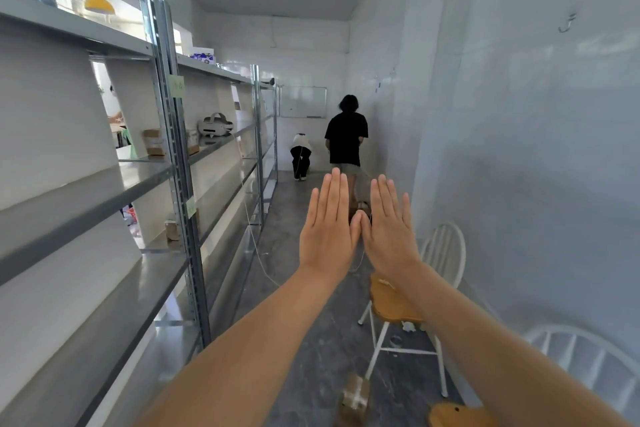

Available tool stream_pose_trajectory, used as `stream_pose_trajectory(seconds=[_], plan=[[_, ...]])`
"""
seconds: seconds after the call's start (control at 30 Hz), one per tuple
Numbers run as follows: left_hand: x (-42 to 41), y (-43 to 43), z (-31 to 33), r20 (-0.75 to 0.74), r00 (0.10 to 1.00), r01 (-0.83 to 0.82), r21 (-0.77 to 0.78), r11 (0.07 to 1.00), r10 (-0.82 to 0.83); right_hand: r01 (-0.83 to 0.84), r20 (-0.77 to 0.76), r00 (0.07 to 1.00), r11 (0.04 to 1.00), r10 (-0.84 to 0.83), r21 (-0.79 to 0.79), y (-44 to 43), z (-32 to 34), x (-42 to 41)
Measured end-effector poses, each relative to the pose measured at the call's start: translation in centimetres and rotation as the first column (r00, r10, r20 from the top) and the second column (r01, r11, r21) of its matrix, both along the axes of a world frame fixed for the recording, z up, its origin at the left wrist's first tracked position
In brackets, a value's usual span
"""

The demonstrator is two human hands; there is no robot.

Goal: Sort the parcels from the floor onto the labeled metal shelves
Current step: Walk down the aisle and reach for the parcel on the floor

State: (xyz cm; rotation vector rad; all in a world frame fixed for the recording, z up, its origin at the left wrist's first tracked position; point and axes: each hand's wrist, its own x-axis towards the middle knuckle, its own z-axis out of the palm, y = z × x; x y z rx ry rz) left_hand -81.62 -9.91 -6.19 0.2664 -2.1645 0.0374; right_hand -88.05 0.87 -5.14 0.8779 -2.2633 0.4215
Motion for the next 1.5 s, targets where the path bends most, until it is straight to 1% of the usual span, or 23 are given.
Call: stream_pose_trajectory(seconds=[0.23,0.37,0.5,0.67,0.9,1.17,1.5], plan=[[-2.2,-4.3,-0.6,-0.004,1.000,0.026,-0.012,1.000,-0.026,0.039,0.022,0.999,0.999,-0.039,0.024,-3.8,-0.3,-1.5],[-3.5,-6.4,-2.4,0.020,0.999,0.042,-0.032,0.999,-0.041,0.095,0.000,0.995,0.991,-0.096,0.098,-5.6,-2.0,-2.5],[-4.9,-7.2,-3.8,0.039,0.998,0.057,-0.030,0.998,-0.056,0.108,0.032,0.993,0.987,-0.113,0.118,-6.1,-3.3,-3.8],[-7.4,-7.3,-4.6,0.066,0.995,0.079,0.015,0.997,-0.080,0.110,0.078,0.990,0.989,-0.118,0.097,-6.2,-3.9,-5.9],[-11.5,-6.9,-5.4,0.080,0.994,0.077,0.021,0.997,-0.078,0.101,0.079,0.991,0.987,-0.112,0.127,-5.9,-4.9,-10.5],[-17.6,-5.8,-4.6,0.107,0.994,0.029,-0.014,0.999,-0.027,0.063,0.096,0.993,0.993,-0.073,0.102,-4.8,-4.2,-16.6],[-24.1,-3.2,-4.3,0.122,0.992,0.037,-0.018,0.999,-0.034,0.039,0.079,0.996,0.997,-0.044,0.070,-2.4,-4.4,-23.6]])
